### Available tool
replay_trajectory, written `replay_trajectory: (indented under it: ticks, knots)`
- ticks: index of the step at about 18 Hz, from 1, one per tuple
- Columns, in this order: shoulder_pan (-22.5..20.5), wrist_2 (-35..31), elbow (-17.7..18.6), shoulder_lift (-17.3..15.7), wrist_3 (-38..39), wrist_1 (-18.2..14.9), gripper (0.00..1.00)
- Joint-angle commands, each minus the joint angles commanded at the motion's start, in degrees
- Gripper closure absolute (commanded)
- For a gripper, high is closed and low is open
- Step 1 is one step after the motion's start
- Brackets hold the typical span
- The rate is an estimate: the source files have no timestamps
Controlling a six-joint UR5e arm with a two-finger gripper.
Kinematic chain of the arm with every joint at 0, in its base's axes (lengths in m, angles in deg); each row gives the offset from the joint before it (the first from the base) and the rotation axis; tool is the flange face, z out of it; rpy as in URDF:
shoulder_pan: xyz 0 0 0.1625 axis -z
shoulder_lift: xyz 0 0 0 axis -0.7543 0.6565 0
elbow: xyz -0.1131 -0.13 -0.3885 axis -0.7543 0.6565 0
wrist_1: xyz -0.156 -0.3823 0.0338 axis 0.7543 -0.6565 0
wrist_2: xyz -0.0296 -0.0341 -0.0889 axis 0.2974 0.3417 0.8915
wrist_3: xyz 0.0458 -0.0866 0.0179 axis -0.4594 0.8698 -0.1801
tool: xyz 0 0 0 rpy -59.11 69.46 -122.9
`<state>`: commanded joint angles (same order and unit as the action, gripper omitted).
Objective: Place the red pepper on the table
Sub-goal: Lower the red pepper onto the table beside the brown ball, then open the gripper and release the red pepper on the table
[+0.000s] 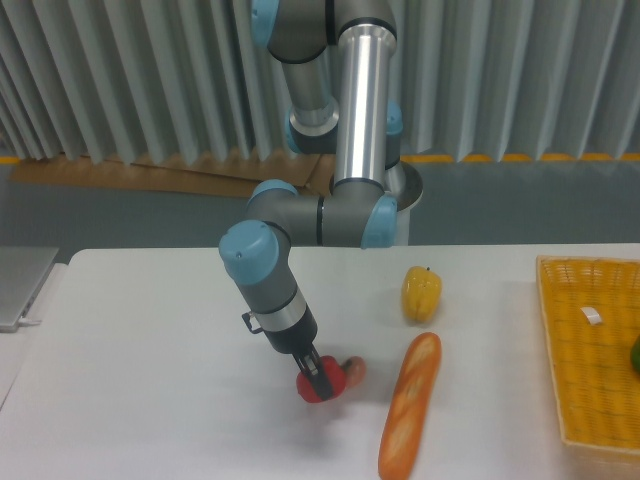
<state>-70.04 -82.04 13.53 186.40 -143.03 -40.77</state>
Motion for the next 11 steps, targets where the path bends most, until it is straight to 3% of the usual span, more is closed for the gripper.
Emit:
replay_trajectory:
  ticks: [7,11]
  knots:
    - [0.0,0.0,-0.4,0.7,-0.1,0.2,0.57]
    - [0.0,0.1,-0.4,0.5,-0.2,0.3,0.44]
